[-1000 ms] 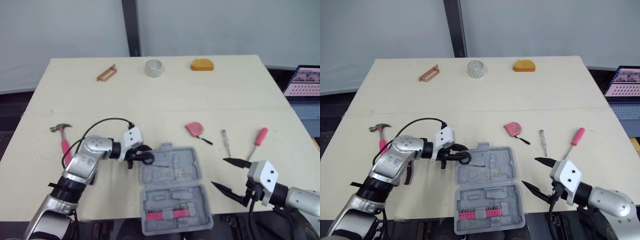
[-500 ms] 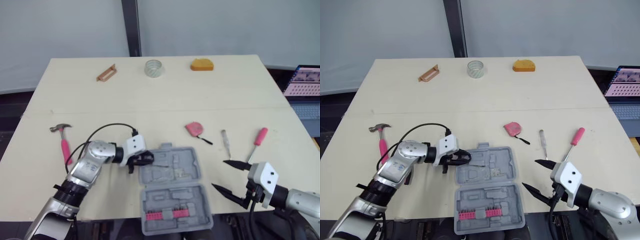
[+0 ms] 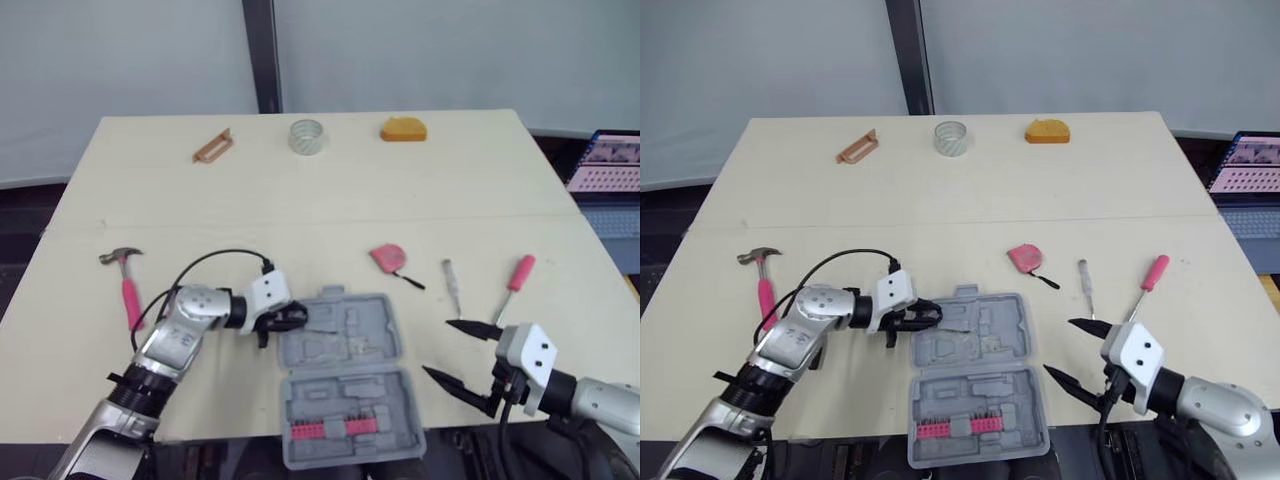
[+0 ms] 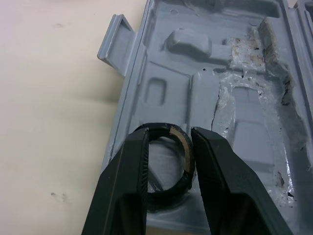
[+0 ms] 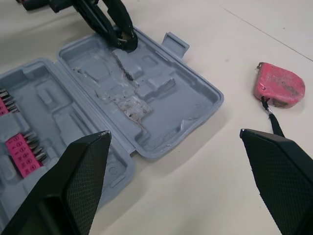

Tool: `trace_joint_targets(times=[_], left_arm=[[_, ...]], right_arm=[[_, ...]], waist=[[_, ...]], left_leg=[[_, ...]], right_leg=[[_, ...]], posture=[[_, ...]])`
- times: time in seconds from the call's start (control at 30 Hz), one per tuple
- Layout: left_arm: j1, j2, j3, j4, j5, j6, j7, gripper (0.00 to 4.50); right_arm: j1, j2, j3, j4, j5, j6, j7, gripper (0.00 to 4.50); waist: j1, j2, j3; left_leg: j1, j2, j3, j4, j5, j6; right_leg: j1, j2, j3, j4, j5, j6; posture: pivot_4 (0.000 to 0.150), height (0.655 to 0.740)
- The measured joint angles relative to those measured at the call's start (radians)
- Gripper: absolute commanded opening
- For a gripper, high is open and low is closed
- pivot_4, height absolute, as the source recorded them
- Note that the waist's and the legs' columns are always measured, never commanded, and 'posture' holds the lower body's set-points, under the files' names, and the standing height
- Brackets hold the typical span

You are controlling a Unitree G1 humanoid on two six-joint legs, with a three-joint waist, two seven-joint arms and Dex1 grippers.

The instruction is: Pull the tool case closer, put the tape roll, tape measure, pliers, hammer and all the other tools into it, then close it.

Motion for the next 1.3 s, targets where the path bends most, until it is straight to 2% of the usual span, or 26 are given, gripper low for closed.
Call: trace_joint_targets(times=[0.43,0.57,0.8,1.3], left_arm=[[0.030,-0.023,0.031,0.024,-0.024,-0.024,0.014,1.46],[0.027,-0.040,0.061,0.016,-0.074,0.018,-0.002,1.46],[-0.013,-0.005,0.104,-0.076,-0.133,0.104,-0.023,1.46],[-0.013,-0.032,0.035,0.044,-0.039,-0.028,0.004,1.46]], right_arm=[[-0.016,0.002,0.000,0.001,0.005,0.000,0.000,4.50],[-0.019,0.002,0.000,0.001,0.004,0.000,0.000,4.50],[-0.018,0.002,0.000,0.001,0.004,0.000,0.000,4.50],[-0.014,0.002,-0.001,0.001,0.001,0.001,0.000,4.50]], waist=[[0.001,0.000,0.000],[0.000,0.000,0.000],[0.000,0.000,0.000],[0.000,0.000,0.000]], left_leg=[[0.000,0.000,0.000,0.000,0.000,0.000],[0.000,0.000,0.000,0.000,0.000,0.000],[0.000,0.000,0.000,0.000,0.000,0.000],[0.000,0.000,0.000,0.000,0.000,0.000]], right_leg=[[0.001,0.000,0.000,0.000,0.000,0.000],[0.000,0.000,0.000,0.000,0.000,0.000],[0.000,0.000,0.000,0.000,0.000,0.000],[0.000,0.000,0.000,0.000,0.000,0.000]], posture=[[0.150,0.7400],[0.150,0.7400],[0.150,0.7400],[0.150,0.7400]])
